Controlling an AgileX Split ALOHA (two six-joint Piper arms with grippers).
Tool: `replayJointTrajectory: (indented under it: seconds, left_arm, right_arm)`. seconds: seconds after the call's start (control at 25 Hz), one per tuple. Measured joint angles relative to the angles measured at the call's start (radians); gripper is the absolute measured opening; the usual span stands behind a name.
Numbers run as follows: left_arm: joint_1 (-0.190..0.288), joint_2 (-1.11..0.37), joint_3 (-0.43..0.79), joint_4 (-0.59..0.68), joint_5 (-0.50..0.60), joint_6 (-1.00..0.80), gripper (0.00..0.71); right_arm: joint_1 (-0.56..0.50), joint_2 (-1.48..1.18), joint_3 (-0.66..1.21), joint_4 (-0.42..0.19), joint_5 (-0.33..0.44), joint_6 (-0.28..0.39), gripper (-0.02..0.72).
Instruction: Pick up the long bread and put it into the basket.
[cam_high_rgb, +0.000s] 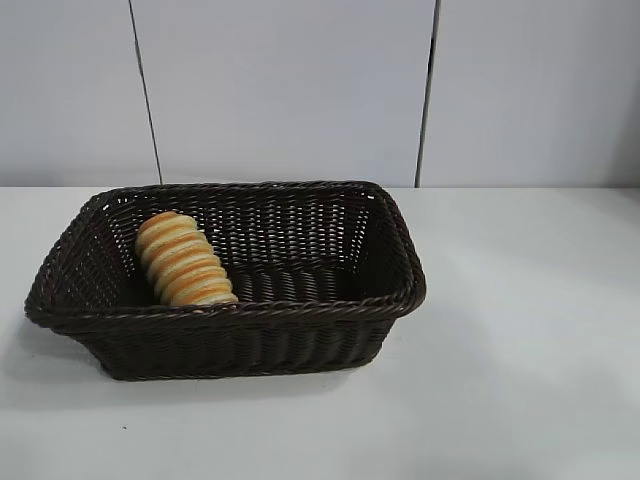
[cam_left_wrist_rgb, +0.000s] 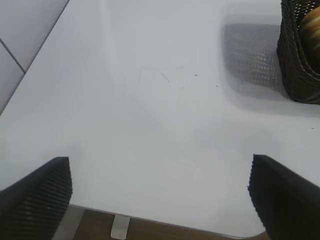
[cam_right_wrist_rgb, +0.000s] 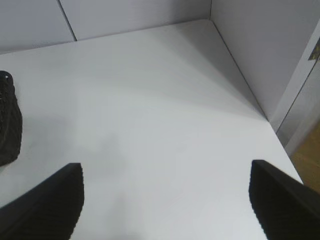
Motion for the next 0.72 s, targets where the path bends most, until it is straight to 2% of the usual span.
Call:
replayJointTrajectory:
  seconds: [0.24,0.72]
  left_arm:
    - [0.000,0.000,0.000,0.000,0.000,0.000,0.694]
    - [0.000,0.000,0.000,0.000,0.000,0.000,0.694]
  right_arm:
    - [0.000,0.000,0.090,0.050,-0.004,-0.002,0.622]
    - [0.000,0.000,0.096,0.083,-0.008,-0.031,0.622]
